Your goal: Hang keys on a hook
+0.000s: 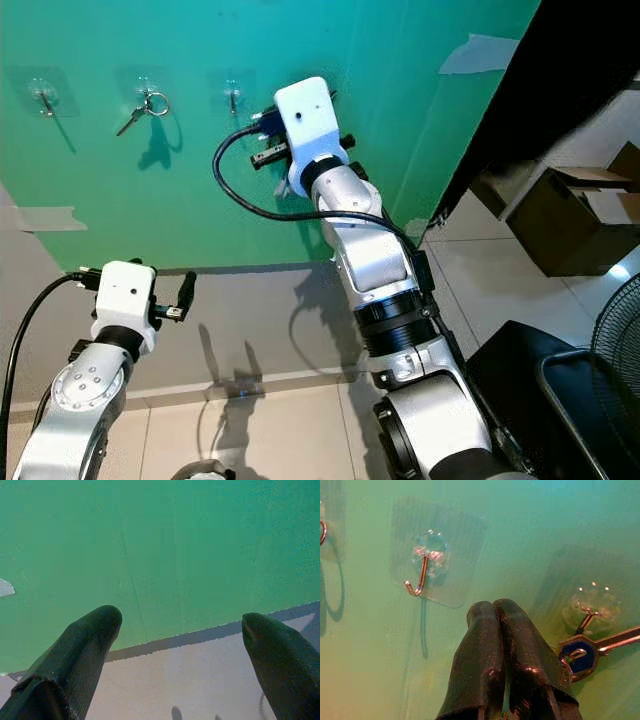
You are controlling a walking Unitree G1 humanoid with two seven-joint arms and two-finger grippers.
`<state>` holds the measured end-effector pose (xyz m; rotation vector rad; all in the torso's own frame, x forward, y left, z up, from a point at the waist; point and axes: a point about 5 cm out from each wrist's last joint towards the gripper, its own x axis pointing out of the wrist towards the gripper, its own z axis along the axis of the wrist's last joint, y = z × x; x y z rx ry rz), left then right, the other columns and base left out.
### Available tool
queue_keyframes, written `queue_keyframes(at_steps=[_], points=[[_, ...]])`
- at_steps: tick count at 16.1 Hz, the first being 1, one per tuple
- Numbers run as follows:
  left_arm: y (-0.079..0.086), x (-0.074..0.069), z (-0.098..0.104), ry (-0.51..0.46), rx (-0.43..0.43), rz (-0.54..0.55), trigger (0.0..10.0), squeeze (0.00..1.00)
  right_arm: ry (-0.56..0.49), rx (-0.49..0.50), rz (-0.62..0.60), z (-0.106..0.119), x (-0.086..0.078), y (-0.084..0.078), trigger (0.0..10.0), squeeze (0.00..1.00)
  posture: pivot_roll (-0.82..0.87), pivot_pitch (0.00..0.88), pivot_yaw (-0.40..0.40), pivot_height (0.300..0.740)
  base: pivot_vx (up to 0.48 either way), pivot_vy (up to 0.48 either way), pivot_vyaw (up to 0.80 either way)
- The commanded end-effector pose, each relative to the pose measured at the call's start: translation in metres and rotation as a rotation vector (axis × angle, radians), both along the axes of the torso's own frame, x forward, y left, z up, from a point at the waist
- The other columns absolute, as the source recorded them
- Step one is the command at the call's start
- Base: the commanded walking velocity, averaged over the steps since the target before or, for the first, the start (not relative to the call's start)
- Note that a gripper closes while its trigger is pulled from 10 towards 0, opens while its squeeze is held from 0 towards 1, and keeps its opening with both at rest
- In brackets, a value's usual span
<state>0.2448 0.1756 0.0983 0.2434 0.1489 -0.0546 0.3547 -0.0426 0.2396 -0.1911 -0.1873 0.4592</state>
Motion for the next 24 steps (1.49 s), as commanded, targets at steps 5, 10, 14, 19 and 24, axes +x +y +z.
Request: queue_keyframes(at_steps=[5,10,14,19,24], points=[[-0.016,0.0,-0.005,0.007,-0.024,-0.044,10.0,0.0,-0.101,-0.096,0.05,0.019,0.001,0.003,10.0,0.0,0.19,0.0,-0.114,0.74,0.0,0.0,0.0],[-0.021,-0.002,-0.008,0.005,-0.045,-0.035,10.0,0.0,-0.116,-0.134,0.079,0.022,0.002,0.005,10.0,0.0,0.2,0.0,-0.14,0.74,0.0,0.0,0.0],[-0.021,-0.004,-0.007,-0.002,-0.045,-0.023,10.0,0.0,-0.099,-0.201,0.132,0.009,0.004,0.016,10.0,0.0,0.21,0.0,-0.151,0.74,0.0,0.0,0.0],[-0.021,-0.008,-0.008,0.0,-0.047,-0.013,10.0,0.0,-0.088,-0.294,0.198,-0.008,0.0,0.023,10.0,0.0,0.21,0.0,-0.163,0.74,0.0,0.0,0.0],[-0.023,-0.01,-0.009,0.005,-0.049,-0.009,10.0,0.0,-0.08,-0.317,0.218,-0.018,-0.002,0.023,10.0,0.0,0.2,0.0,-0.161,0.74,0.0,0.0,0.0]])
